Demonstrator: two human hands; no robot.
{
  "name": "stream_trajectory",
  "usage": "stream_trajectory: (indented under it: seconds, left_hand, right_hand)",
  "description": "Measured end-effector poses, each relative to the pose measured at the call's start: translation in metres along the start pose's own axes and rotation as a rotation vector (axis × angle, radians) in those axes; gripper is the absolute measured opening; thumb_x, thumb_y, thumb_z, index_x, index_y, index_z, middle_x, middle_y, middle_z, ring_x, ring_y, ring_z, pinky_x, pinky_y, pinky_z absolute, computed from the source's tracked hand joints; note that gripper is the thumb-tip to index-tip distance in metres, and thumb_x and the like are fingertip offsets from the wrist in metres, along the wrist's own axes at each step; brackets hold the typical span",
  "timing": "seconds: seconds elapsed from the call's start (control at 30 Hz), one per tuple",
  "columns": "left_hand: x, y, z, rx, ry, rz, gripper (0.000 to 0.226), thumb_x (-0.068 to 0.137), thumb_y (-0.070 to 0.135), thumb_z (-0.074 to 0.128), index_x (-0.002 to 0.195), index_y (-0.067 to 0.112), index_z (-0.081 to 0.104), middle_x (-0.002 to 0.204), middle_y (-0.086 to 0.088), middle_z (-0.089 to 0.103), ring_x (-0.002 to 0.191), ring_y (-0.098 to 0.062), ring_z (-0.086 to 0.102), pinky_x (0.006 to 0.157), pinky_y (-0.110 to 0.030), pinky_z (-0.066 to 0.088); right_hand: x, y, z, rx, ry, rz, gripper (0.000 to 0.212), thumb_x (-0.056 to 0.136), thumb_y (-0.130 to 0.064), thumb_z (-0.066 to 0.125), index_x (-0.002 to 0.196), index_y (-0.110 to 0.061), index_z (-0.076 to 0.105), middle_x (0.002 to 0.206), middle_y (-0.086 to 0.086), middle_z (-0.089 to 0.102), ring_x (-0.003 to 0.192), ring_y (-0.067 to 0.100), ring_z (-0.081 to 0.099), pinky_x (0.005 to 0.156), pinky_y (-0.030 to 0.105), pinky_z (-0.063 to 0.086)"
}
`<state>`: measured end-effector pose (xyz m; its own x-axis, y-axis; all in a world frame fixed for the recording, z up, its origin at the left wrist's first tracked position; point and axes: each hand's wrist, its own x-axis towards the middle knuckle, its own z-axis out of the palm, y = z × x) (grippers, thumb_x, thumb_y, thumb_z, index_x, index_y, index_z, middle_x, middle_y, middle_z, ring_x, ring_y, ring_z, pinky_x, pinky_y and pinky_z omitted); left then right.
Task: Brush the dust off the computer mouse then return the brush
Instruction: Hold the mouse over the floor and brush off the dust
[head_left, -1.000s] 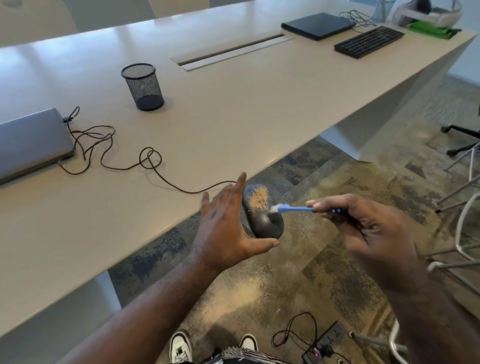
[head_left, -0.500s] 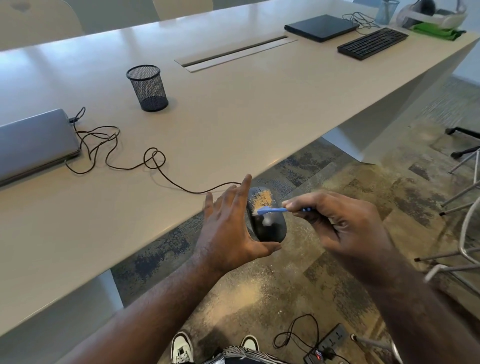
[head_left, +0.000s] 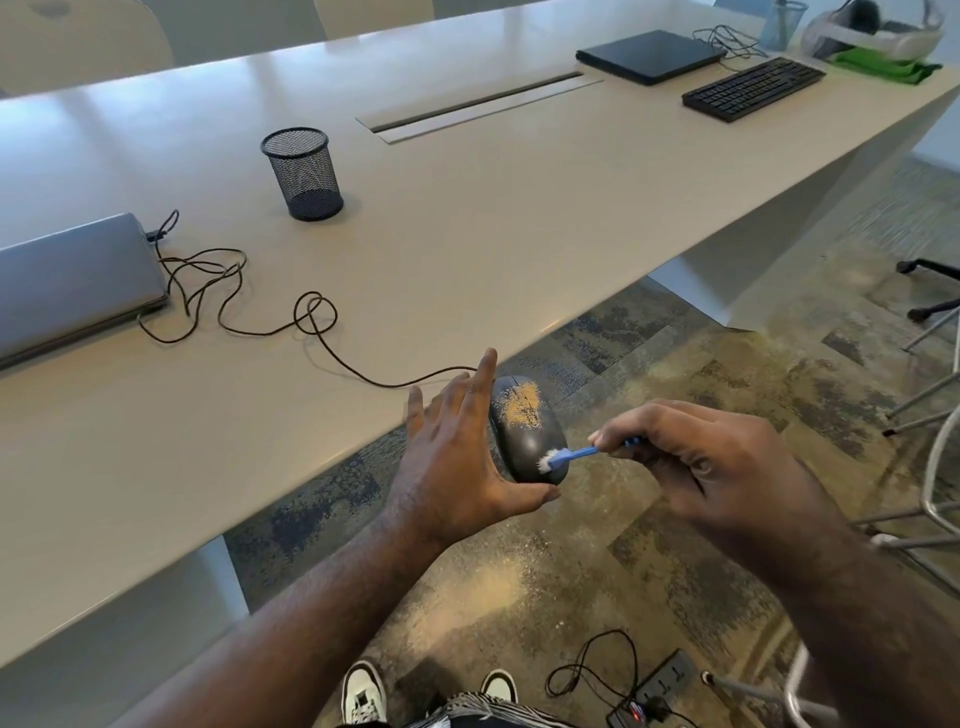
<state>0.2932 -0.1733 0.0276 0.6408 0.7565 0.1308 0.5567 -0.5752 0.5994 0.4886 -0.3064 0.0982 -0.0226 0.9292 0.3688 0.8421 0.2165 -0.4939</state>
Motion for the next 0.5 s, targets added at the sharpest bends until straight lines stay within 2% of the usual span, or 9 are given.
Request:
stream_trajectory:
  seconds: [0.1,0.17,0.33,0.5]
  left_hand:
    - [0.001,0.000,0.002,0.006,-0.002,-0.006,0.138,0.054,0.083,0.069,0.152,0.035,-0.017,0.157,0.000,0.029,0.147,-0.015,0.020,0.121,-0.054,-0.006]
    - [0.001,0.000,0.002,0.002,-0.015,-0.006,0.139,0.054,0.083,0.068,0.151,0.037,-0.019,0.158,0.000,0.027,0.148,-0.015,0.018,0.121,-0.055,-0.005]
    - [0.002,0.003,0.002,-0.009,-0.018,0.007,0.138,0.054,0.088,0.063,0.153,0.033,-0.015,0.156,0.001,0.029,0.146,-0.015,0.021,0.121,-0.056,-0.003]
    - [0.000,0.000,0.000,-0.027,0.007,-0.017,0.138,0.053,0.082,0.070,0.154,0.033,-0.011,0.154,0.002,0.033,0.145,-0.014,0.023,0.121,-0.055,-0.003]
  right_hand:
    - [-0.001,-0.001,-0.006,0.027,0.075,-0.002,0.019,0.087,-0.011,0.068,0.104,-0.019,0.072,0.099,-0.010,0.074,0.088,0.004,0.071,0.073,0.028,0.059]
    - [0.001,-0.003,-0.003,0.081,0.100,-0.014,0.017,0.090,-0.010,0.068,0.104,-0.018,0.072,0.102,-0.008,0.074,0.093,0.005,0.072,0.076,0.031,0.061]
    - [0.001,-0.001,0.010,0.092,0.037,-0.021,0.027,0.090,-0.010,0.062,0.109,-0.028,0.067,0.107,-0.010,0.074,0.096,0.006,0.071,0.075,0.034,0.062]
    - [-0.010,0.011,-0.001,0.054,0.057,0.028,0.023,0.088,-0.005,0.066,0.104,-0.020,0.072,0.102,-0.012,0.074,0.096,0.000,0.070,0.080,0.025,0.059]
